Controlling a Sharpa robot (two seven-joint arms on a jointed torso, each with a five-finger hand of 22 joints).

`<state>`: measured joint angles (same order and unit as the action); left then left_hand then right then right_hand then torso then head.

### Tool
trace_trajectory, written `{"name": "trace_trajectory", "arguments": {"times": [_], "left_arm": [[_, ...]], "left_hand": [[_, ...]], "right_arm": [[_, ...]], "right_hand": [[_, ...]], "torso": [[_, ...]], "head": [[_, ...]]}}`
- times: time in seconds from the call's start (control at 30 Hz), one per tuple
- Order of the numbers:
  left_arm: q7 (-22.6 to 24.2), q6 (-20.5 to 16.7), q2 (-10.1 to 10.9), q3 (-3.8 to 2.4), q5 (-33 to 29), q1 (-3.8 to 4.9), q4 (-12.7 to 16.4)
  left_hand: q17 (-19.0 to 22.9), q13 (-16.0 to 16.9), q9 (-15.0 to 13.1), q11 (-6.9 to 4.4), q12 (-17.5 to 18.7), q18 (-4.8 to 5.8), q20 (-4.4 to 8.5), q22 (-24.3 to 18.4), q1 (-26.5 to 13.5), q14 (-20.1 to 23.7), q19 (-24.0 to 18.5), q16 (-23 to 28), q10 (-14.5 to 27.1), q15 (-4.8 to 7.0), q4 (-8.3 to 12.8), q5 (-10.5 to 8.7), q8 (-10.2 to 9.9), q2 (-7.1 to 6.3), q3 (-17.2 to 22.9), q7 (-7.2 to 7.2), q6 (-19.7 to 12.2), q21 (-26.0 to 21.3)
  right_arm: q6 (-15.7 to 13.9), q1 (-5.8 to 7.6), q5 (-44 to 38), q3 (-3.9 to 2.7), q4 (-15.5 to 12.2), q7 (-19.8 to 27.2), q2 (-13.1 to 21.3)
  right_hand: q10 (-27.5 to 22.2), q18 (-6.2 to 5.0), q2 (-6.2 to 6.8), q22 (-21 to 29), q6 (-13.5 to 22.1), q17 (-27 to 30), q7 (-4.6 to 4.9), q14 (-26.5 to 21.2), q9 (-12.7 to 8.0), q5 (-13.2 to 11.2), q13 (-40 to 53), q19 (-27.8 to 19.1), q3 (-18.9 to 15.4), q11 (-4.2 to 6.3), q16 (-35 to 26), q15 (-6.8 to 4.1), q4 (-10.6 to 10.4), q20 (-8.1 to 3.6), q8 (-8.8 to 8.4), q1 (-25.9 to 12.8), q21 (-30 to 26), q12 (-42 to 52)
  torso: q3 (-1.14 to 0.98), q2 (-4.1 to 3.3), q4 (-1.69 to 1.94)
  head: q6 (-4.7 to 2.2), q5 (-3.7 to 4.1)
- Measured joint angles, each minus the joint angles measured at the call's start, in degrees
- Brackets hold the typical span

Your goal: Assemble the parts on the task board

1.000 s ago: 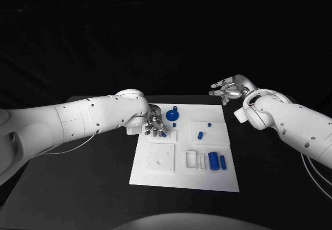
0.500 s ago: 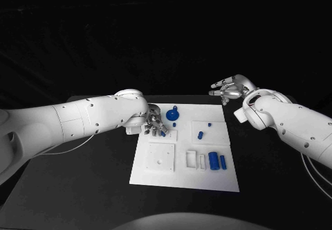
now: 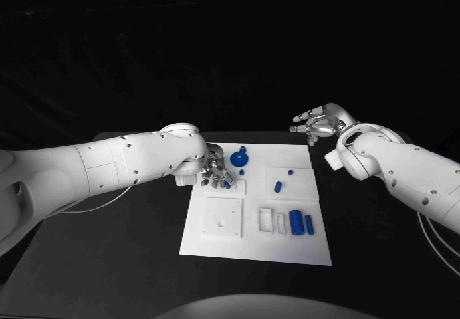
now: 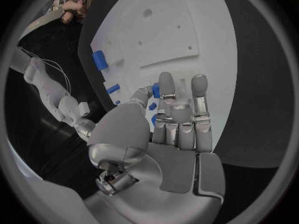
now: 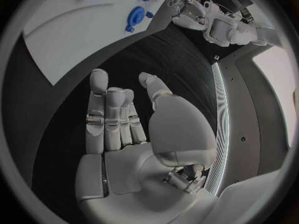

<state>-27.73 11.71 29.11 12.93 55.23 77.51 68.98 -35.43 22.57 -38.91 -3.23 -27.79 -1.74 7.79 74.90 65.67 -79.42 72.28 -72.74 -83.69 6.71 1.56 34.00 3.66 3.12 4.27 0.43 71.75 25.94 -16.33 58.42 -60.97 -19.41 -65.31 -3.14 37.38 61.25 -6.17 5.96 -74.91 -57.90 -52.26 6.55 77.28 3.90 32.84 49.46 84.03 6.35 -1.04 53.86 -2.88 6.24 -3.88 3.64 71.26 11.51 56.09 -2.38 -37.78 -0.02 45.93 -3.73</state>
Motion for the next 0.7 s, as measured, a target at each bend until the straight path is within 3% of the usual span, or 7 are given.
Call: {"name": "trace_trajectory", "arguments": {"times": [0.7], "left_arm": [[0.0,-0.3,0.3,0.18,0.7,-0.04,0.6]], "left_hand": [[-0.1,-0.1,0.1,0.0,0.0,0.0,0.0,0.0,0.1,0.0,0.0,0.0,0.0,-0.18,0.0,-0.12,-0.1,0.06,0.0,-0.02,0.2,0.0]], "right_arm": [[0.1,-0.01,-0.1,0.0,0.0,0.0,0.1]], "right_hand": [[0.0,0.0,0.0,0.0,0.0,0.0,0.0,0.0,0.0,0.0,0.0,0.0,0.0,0.0,0.0,0.0,0.0,0.0,0.0,0.0,0.0,0.0]], "torso": [[0.02,0.0,0.08]], "head": [[0.08,0.08]]}}
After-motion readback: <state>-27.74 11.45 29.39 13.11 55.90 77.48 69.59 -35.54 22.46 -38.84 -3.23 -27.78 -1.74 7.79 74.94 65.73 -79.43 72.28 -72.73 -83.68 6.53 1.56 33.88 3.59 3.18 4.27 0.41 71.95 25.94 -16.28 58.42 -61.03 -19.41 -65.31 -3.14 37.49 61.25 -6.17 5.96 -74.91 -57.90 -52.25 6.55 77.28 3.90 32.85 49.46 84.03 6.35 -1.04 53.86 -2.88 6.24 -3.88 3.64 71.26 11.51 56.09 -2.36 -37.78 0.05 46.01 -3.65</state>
